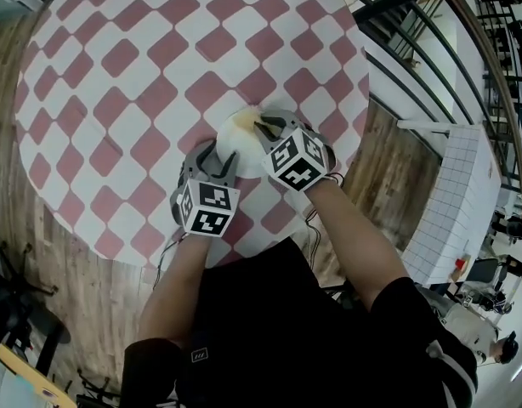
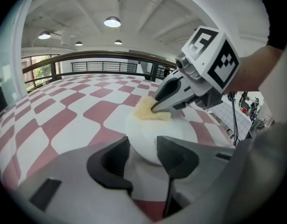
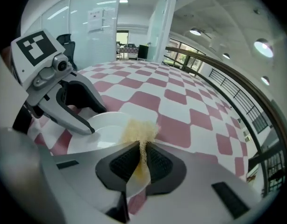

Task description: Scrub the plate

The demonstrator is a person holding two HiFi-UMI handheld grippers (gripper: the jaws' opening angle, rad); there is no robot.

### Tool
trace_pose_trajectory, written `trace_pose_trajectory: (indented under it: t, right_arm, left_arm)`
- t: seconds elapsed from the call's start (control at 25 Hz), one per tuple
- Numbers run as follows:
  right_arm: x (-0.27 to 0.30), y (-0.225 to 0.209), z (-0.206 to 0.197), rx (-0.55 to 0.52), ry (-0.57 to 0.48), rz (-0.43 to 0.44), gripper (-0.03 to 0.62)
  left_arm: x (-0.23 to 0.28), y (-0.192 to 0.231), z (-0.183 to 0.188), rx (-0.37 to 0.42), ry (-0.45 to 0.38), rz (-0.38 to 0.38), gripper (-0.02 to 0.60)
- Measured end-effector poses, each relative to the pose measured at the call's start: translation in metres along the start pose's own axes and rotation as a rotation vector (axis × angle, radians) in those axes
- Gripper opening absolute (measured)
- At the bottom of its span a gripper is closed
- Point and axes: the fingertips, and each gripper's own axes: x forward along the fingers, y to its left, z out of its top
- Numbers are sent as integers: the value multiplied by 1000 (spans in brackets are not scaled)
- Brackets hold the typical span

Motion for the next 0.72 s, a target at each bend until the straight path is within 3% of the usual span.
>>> trace_pose_trajectory:
  t: [0.36, 0.52, 0.6, 0.72]
  right_arm:
    - [-41, 4, -52, 148, 69, -50, 46]
    - [-48, 21, -7, 133, -17, -49, 46]
    - [-33, 31, 21, 68, -57, 10, 46]
    - [-3, 49, 36, -44, -28, 67, 46]
  left_arm:
    - [-7, 3, -2, -15, -19, 1, 190]
    - [-15, 6, -8, -5, -25, 2, 184]
    - [-9, 5, -2, -2, -26, 5, 184]
    - [-4, 4, 1, -2, -25, 3, 183]
